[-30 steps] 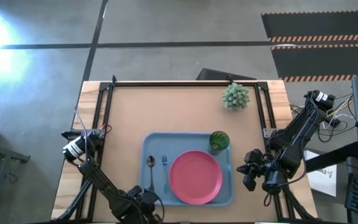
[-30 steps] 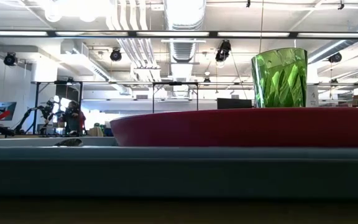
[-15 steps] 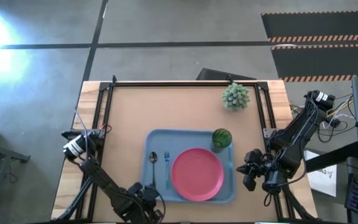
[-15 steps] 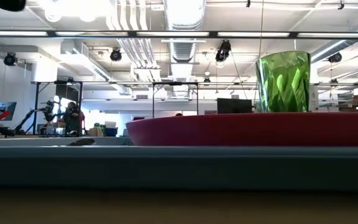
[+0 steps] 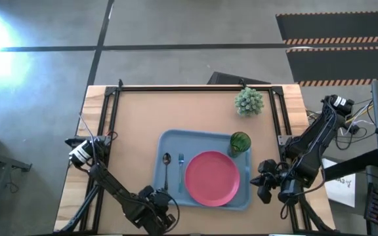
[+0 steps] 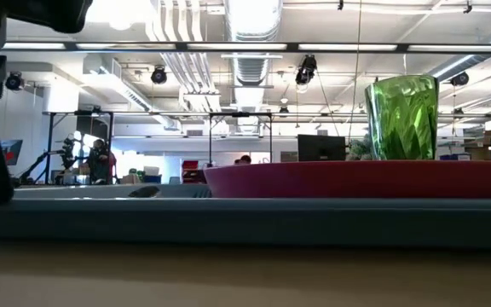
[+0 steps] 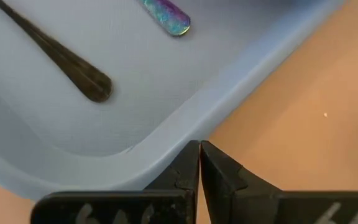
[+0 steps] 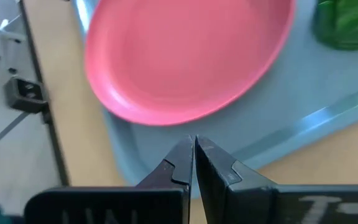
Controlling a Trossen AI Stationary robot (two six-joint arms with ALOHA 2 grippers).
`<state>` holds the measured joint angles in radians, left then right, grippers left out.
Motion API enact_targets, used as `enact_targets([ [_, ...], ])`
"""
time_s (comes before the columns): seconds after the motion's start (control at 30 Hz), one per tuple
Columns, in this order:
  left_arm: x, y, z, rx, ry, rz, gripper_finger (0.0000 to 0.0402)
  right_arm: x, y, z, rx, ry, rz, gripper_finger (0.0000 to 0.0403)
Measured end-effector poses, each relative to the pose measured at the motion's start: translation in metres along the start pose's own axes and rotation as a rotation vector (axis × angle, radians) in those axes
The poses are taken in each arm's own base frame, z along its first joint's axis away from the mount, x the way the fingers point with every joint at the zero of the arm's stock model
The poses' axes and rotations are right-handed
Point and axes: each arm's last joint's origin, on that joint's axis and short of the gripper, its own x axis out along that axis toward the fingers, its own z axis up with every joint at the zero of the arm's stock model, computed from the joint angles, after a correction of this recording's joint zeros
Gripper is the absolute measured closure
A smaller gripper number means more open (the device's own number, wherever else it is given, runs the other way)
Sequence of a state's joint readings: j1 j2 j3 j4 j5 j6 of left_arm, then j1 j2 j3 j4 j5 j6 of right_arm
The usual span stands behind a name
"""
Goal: Pick and place plate/cup/fork/spoon on tray
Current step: Adjust the blue serving tray
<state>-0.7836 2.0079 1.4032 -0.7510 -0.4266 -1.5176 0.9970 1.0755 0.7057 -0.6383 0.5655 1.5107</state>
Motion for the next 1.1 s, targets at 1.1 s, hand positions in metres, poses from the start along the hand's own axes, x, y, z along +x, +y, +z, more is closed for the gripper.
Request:
enact_targets([
  [1.1,-0.120,0.047,0.061,0.064,-0.396,-0.039,0.0402,0.095,0.103,-0.064,-0.066,0.315,0.067,0.0394],
])
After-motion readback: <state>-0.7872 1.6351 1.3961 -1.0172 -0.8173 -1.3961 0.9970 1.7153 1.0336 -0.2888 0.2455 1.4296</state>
